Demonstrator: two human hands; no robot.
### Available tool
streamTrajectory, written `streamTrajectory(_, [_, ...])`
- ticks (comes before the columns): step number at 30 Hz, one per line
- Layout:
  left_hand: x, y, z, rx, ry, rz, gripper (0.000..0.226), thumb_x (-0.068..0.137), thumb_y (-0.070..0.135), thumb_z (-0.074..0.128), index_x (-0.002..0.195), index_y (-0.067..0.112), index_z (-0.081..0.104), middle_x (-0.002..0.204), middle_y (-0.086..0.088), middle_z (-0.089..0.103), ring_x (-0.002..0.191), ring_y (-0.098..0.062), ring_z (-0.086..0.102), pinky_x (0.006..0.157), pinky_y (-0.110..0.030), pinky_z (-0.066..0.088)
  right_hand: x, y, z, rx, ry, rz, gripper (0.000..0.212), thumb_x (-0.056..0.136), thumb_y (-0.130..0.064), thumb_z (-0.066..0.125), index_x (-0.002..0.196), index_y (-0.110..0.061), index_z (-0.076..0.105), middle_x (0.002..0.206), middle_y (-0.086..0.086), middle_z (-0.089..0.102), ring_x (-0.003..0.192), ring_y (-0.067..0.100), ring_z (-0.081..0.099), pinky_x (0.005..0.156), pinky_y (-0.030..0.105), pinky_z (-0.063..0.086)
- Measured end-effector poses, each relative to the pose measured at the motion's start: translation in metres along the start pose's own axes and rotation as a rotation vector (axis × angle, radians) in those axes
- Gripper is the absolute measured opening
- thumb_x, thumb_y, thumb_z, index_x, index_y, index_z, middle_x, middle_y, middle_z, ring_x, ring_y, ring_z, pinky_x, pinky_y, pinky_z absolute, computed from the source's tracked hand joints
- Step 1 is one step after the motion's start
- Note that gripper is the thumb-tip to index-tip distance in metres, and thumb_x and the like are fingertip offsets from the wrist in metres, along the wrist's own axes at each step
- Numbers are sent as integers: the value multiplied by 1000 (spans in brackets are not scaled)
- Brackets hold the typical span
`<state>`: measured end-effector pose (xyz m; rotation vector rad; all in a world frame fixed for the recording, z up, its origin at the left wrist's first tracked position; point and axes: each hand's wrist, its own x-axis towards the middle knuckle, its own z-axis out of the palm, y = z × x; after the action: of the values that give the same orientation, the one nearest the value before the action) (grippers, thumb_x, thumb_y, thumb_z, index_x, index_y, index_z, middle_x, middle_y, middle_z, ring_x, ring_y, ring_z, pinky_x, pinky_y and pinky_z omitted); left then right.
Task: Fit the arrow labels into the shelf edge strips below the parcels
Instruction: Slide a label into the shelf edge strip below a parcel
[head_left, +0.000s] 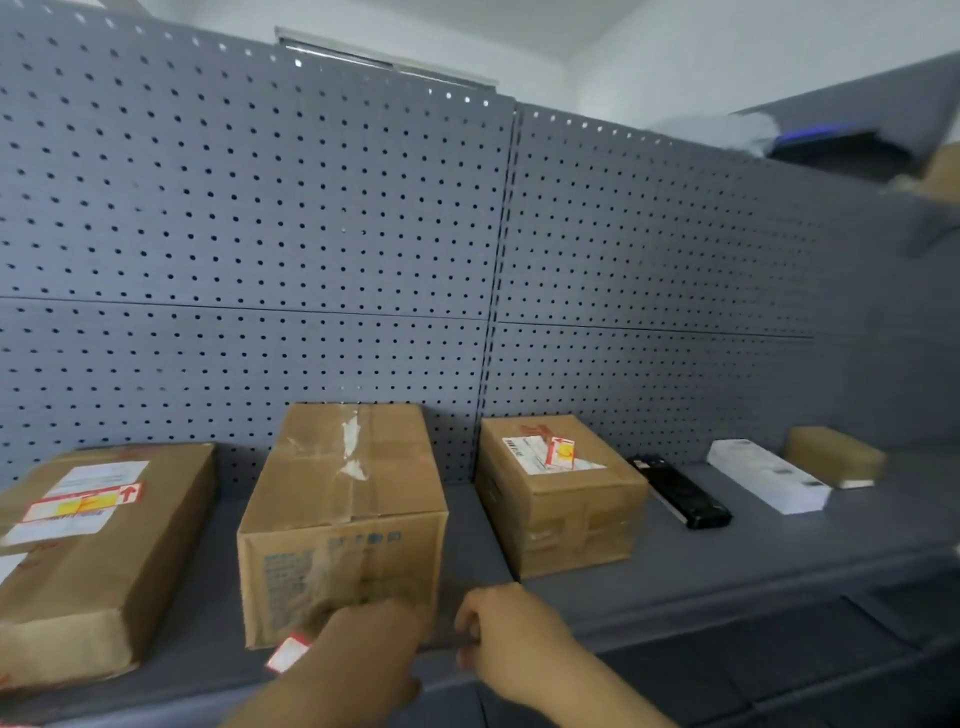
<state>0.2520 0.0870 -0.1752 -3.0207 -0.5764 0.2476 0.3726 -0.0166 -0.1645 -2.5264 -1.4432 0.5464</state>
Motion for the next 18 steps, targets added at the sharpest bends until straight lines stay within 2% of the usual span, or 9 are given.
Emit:
streamTrajectory(5, [28, 37, -34, -105, 39, 188, 35, 89, 31, 55, 123, 23, 51, 127, 0, 57, 115, -20, 58, 91, -37, 52, -32, 44, -18, 90, 107, 146, 35, 88, -27, 65, 121, -18, 60, 126, 7, 58, 116, 26, 56, 94, 31, 47])
streamTrajectory(7, [39, 49, -45, -95, 94, 194, 31, 89, 28, 53, 119, 24, 53, 124, 2, 59, 112, -19, 59, 88, -36, 52, -42, 60, -28, 101, 179, 178, 33, 88, -25, 64, 120, -16, 61, 124, 6, 59, 115, 25, 56, 92, 29, 47])
streamTrajectory(11, [55, 74, -68, -119, 153, 209, 26, 86, 28, 54, 112, 26, 54, 118, 4, 61, 106, -19, 61, 82, -33, 50, -52, 86, -49, 86, 263, 207, 34, 86, -30, 66, 119, -22, 60, 127, 5, 56, 115, 24, 55, 91, 31, 47])
streamTrajectory(14, [72, 87, -87, -53, 175, 187, 34, 88, 35, 58, 120, 25, 53, 121, 4, 62, 108, -18, 61, 86, -34, 52, -50, 104, -68, 79, 286, 170, 31, 86, -28, 67, 115, -20, 63, 124, 4, 60, 113, 23, 57, 93, 32, 50])
streamTrajectory(18, [102, 98, -112, 0, 216, 100, 40, 89, 42, 56, 126, 27, 50, 124, 2, 60, 109, -19, 60, 89, -35, 52, -38, 132, -96, 64, 296, 96, 25, 86, -21, 64, 107, -8, 67, 113, 7, 66, 105, 25, 61, 89, 37, 53])
